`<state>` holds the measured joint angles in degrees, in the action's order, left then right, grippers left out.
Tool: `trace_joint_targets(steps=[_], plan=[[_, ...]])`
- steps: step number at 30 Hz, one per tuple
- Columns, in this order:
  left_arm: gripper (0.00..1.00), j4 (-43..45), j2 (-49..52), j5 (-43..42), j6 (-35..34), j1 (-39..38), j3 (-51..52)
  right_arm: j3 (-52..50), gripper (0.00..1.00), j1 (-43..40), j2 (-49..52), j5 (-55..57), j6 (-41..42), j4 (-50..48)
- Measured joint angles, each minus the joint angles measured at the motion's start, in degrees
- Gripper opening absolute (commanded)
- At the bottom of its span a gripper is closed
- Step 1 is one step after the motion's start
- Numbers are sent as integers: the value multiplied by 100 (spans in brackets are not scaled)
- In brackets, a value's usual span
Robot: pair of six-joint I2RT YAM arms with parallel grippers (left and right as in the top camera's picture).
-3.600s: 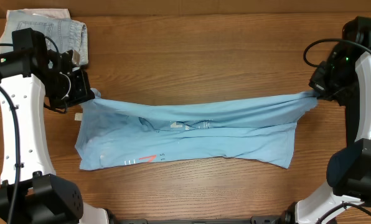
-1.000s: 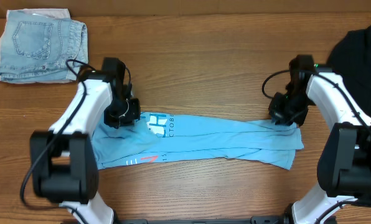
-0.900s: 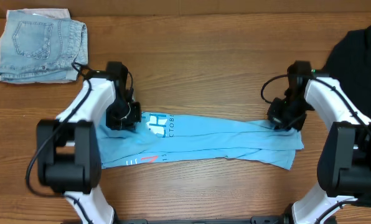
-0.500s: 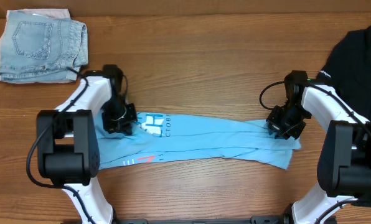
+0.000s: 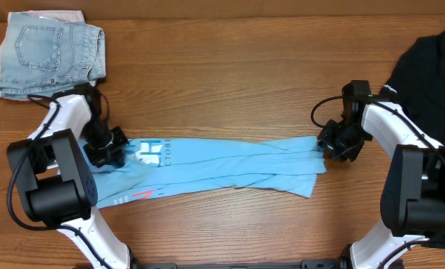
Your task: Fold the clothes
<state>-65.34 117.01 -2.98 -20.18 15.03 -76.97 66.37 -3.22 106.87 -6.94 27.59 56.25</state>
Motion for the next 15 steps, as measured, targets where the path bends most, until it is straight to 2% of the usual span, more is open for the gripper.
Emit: trace_joint_targets(steps=[1,2,3,4,10,11,12,13,14,15], plan=[[4,-81,46,98,-22,52,-57,52,45,-2,0,-11,-44,103],[4,-223,103,208,-48,103,-149,149,70,-2,0,-9,-63,240],[4,-358,160,313,-57,144,-247,262,90,-9,0,-7,-85,361],[4,-507,225,424,-70,179,-385,426,100,-31,0,17,-133,479],[4,-1010,302,682,-87,221,-1425,1093,100,-387,0,101,-564,529],[10,-1043,302,647,-87,201,-1613,1091,100,-492,0,98,-619,549],[20,-1043,299,643,-87,192,-1698,1078,100,-597,0,94,-669,586],[36,-1049,299,522,-61,173,-1840,1062,100,-671,0,66,-702,599],[82,-1023,299,380,-9,151,-1915,1040,100,-750,0,17,-763,592],[100,-962,297,212,42,120,-1945,1003,100,-826,0,-66,-859,573]])
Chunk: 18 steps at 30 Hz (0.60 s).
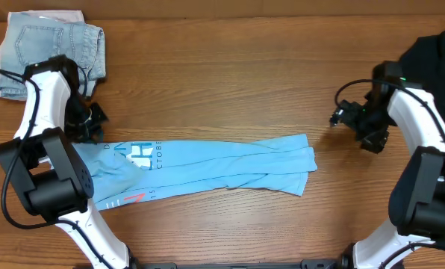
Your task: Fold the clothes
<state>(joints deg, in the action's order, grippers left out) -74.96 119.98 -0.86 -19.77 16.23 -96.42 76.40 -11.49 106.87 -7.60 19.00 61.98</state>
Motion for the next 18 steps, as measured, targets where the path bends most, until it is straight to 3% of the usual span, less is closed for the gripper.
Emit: trace_joint_targets(steps=[9,14,18], plan=[[100,595,0,-2022,1003,-433,-11,-953,100,2,0,-1150,-835,-369],[100,861,0,-2411,1296,-920,-13,-1423,99,358,-142,-1515,-920,-525],[100,1016,0,-2422,1392,-1342,-13,-1620,87,688,-249,-1685,-946,-632]])
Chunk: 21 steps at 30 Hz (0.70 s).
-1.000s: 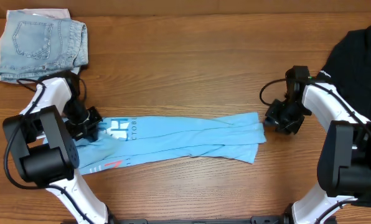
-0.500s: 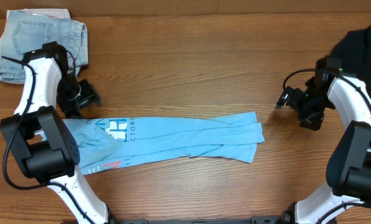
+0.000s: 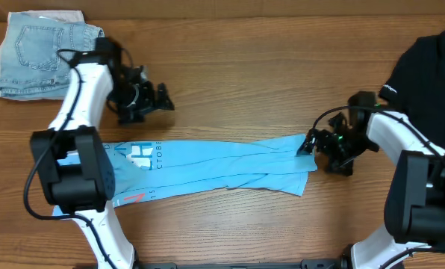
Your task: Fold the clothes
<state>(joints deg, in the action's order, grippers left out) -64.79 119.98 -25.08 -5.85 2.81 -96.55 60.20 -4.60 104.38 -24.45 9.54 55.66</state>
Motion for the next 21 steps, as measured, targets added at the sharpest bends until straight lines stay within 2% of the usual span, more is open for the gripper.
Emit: trace_joint_targets(steps=[4,7,8,14,21], plan=[[100,37,0,109,24,-323,0,-160,56,431,-13,-131,-39,-52],[100,37,0,278,31,-503,0,-256,11,697,7,-170,-42,-103],[100,37,0,339,33,-551,0,-275,4,754,26,-151,-35,-140],[100,35,0,522,33,-664,0,-299,4,741,70,-140,146,-184],[100,37,0,603,33,-664,0,614,4,254,109,551,280,927]])
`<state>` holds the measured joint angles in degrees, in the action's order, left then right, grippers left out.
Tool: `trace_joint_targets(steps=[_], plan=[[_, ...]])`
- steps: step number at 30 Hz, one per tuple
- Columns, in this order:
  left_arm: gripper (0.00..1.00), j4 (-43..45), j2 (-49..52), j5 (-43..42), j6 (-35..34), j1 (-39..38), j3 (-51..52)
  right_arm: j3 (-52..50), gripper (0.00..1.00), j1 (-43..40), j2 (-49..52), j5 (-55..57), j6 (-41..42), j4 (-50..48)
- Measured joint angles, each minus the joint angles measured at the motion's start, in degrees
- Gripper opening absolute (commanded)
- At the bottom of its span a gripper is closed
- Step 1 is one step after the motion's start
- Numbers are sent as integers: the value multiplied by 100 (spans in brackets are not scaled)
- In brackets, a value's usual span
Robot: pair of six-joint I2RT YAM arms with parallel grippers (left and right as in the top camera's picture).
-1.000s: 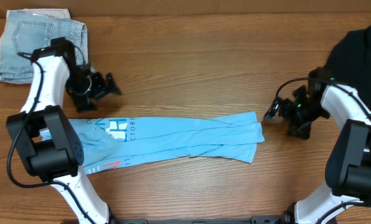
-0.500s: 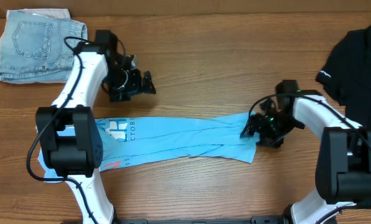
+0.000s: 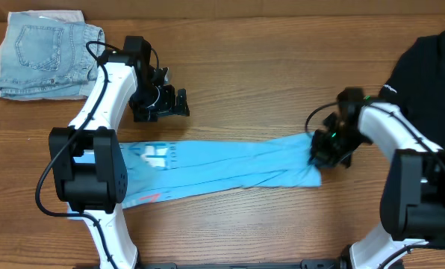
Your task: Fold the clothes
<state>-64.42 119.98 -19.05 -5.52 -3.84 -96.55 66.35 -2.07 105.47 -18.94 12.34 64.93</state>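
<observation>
A light blue shirt (image 3: 222, 168), folded into a long narrow strip, lies across the middle of the table. My right gripper (image 3: 317, 154) sits on the strip's right end and looks shut on the cloth there. My left gripper (image 3: 180, 103) is over bare wood beyond the strip's left half. It is apart from the cloth and open, with nothing in it. The strip's left end runs under the left arm's base.
Folded jeans (image 3: 51, 48) rest on a pale garment at the far left corner. A black garment (image 3: 431, 67) lies at the far right, close behind the right arm.
My right gripper went from just beside the shirt's right end onto it. The strip has shifted a little to the right and its right end looks bunched. My left gripper moved slightly right.
At first both grippers were at the strip's two ends. Then both were off it, the left near the jeans and the right out to the right. Later the left was beyond the strip and the right back near its end. Now the right holds that end.
</observation>
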Motion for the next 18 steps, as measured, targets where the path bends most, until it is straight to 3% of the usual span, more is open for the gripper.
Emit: trace_joint_targets(steps=[10,18], plan=[[100,9,0,22,0,0,0,1880,4,-369,-168,1189,415,1318],[100,173,0,46,-57,0,0,1998,4,599,-658,586,66,1281]])
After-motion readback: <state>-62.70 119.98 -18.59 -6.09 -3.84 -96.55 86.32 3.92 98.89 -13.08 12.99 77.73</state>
